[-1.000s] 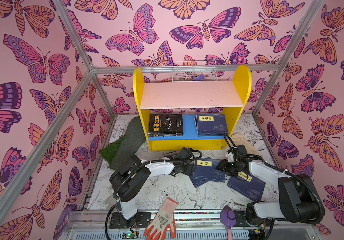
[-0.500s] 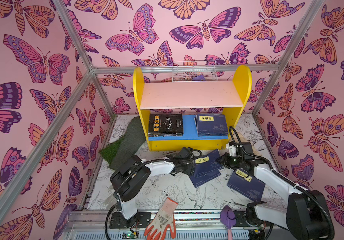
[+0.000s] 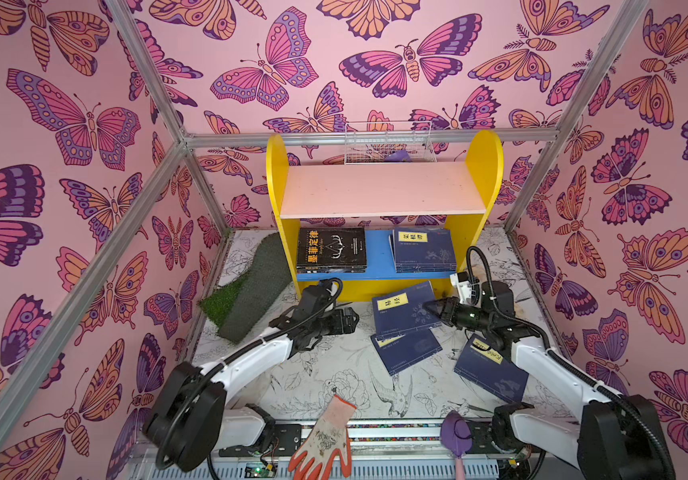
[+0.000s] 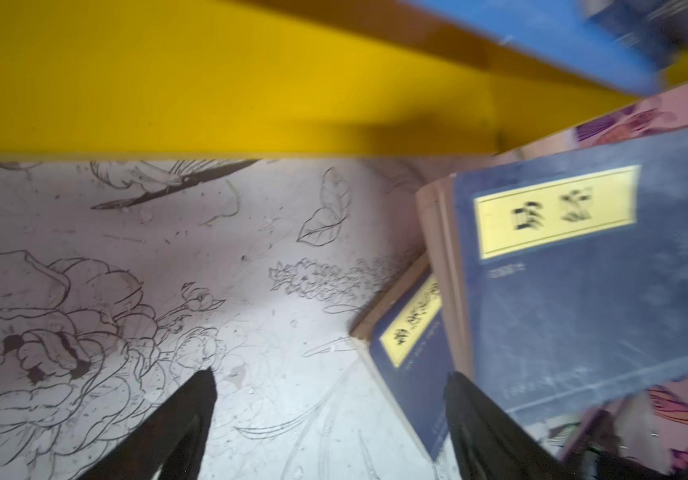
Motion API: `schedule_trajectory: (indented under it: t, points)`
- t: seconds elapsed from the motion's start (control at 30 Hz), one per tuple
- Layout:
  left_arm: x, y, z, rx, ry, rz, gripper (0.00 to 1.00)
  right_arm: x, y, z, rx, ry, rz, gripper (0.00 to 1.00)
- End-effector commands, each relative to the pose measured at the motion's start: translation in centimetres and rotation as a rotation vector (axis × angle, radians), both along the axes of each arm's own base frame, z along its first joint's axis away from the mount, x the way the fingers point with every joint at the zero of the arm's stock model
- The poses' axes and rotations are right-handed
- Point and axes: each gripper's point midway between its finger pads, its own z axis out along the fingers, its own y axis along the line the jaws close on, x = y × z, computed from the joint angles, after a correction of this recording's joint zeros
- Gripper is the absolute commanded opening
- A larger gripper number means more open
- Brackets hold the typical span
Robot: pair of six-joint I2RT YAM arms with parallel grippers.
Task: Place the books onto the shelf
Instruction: 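Lift the dark blue book with both grippers and carry it toward the shelf, then open the right gripper and draw it back while the left holds the book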
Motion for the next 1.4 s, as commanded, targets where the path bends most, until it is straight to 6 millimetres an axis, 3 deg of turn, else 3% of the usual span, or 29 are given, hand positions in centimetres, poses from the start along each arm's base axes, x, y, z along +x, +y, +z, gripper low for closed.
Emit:
schedule_trajectory:
  t: [0.0, 0.17, 0.23, 0.4, 0.43, 0.57, 0.77, 1.1, 1.2, 1.27, 1.37]
  points:
    - [-1.5, -2.4, 3.7, -0.245, -0.037, -0.098, 0.94, 0.2, 1.7, 5.0, 0.166, -0.144, 0.076, 0.0]
    - [-2.4, -4.1, 5.0, -0.362, -0.016, -0.188, 0.94, 0.4, 2.7, 7.1, 0.246, -0.196, 0.116, 0.0]
    - [-2.2, -4.6, 5.3, -0.402, -0.02, -0.194, 0.88, 0.3, 3.2, 7.3, 0.249, -0.196, 0.134, 0.0]
    - [-1.9, -5.8, 6.4, -0.477, -0.029, -0.23, 0.65, 0.6, 3.3, 7.5, 0.245, -0.202, 0.12, 0.0]
    - [-1.7, -6.0, 5.6, -0.474, -0.01, -0.229, 0.6, 0.6, 3.3, 7.6, 0.242, -0.206, 0.12, 0.0]
    - [-1.4, -6.2, 6.3, -0.489, -0.03, -0.233, 0.32, 0.6, 3.2, 7.2, 0.218, -0.195, 0.112, 0.0]
    - [-1.5, -7.1, 6.9, -0.494, -0.037, -0.258, 0.01, 0.7, 3.0, 6.2, 0.182, -0.171, 0.096, 0.0]
    - [-0.9, -8.6, 9.0, -0.479, -0.12, -0.258, 0.0, 0.9, 2.0, 4.9, 0.092, -0.147, 0.032, 0.04]
    - [-0.6, -8.2, 10.0, -0.484, -0.159, -0.233, 0.0, 1.0, 1.4, 4.4, 0.058, -0.136, -0.006, 0.19]
    - [-0.5, -8.0, 10.7, -0.491, -0.186, -0.225, 0.0, 1.1, 0.9, 3.9, 0.029, -0.126, -0.041, 0.35]
    - [-0.3, -7.8, 11.3, -0.502, -0.205, -0.217, 0.0, 1.3, -0.7, 2.5, -0.041, -0.089, -0.136, 0.47]
